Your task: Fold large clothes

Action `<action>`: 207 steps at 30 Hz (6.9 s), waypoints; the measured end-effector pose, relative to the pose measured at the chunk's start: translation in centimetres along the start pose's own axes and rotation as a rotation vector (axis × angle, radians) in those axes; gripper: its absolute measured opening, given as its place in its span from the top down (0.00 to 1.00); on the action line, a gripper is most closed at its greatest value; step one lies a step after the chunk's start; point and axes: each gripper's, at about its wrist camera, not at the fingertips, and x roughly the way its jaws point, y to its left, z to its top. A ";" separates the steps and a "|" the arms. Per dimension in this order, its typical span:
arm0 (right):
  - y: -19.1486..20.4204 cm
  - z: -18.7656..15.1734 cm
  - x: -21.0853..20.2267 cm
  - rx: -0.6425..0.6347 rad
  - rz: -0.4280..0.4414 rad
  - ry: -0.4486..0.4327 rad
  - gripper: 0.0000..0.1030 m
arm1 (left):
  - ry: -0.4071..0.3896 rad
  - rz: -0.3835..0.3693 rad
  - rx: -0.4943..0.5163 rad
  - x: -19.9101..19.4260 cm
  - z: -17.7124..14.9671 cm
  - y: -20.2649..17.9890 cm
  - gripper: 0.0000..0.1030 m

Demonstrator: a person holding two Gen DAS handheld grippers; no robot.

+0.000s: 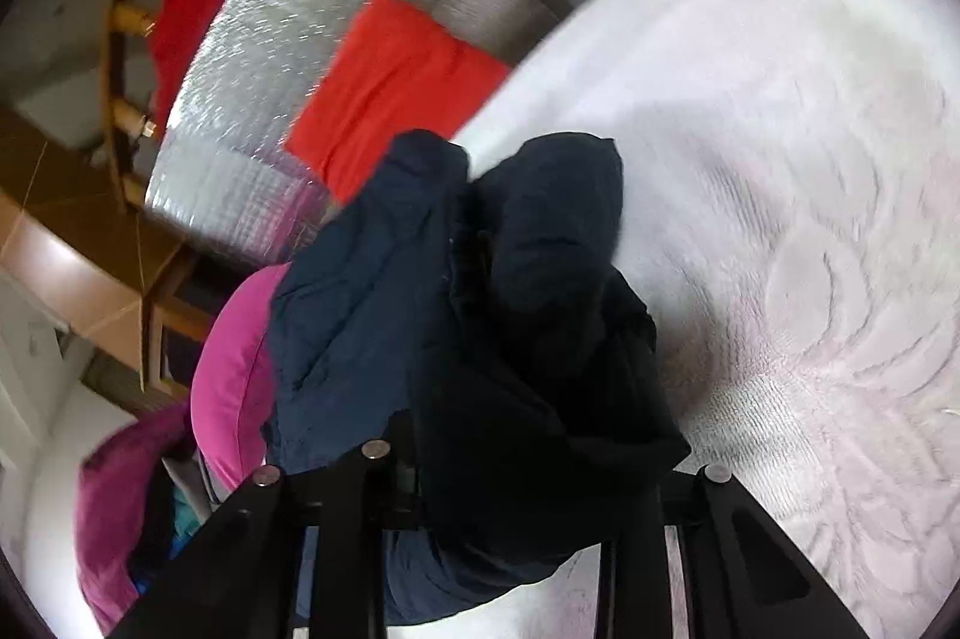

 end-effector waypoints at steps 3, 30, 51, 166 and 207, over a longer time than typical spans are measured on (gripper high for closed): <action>0.5 -0.3 -1.6 0.004 0.013 0.008 0.71 | 0.003 -0.007 -0.023 -1.5 -0.1 0.0 0.84; -5.6 -6.0 -18.0 0.044 -0.103 0.096 0.51 | -0.118 0.244 0.269 -16.0 -5.5 1.1 0.55; 7.9 -7.3 -4.8 -0.420 -0.141 0.220 0.61 | 0.043 0.308 0.599 -8.4 -10.1 -4.6 0.46; 2.5 -7.2 -8.8 -0.368 -0.301 0.123 0.58 | -0.089 0.326 0.876 -8.5 -13.9 -8.8 0.22; 8.7 -12.8 -6.8 -0.616 -0.129 0.226 0.51 | -0.058 0.349 0.849 -7.3 -13.7 -8.3 0.22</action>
